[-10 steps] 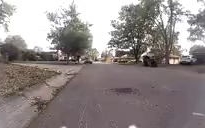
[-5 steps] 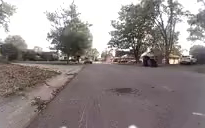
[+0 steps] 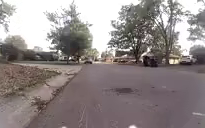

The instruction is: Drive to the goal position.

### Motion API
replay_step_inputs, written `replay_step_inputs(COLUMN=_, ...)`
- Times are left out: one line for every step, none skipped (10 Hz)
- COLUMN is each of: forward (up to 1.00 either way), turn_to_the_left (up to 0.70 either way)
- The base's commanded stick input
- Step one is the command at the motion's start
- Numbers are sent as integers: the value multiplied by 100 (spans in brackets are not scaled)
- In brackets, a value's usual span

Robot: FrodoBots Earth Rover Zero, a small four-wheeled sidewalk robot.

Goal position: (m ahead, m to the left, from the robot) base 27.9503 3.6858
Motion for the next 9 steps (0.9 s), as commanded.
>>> replay_step_inputs(forward=8, turn_to_the_left=0)
replay_step_inputs(forward=8, turn_to_the_left=0)
replay_step_inputs(forward=8, turn_to_the_left=0)
replay_step_inputs(forward=8, turn_to_the_left=0)
replay_step_inputs(forward=9, turn_to_the_left=0)
replay_step_inputs(forward=8, turn_to_the_left=0)
replay_step_inputs(forward=8, turn_to_the_left=0)
replay_step_inputs(forward=8, turn_to_the_left=0)
replay_step_inputs(forward=8, turn_to_the_left=0)
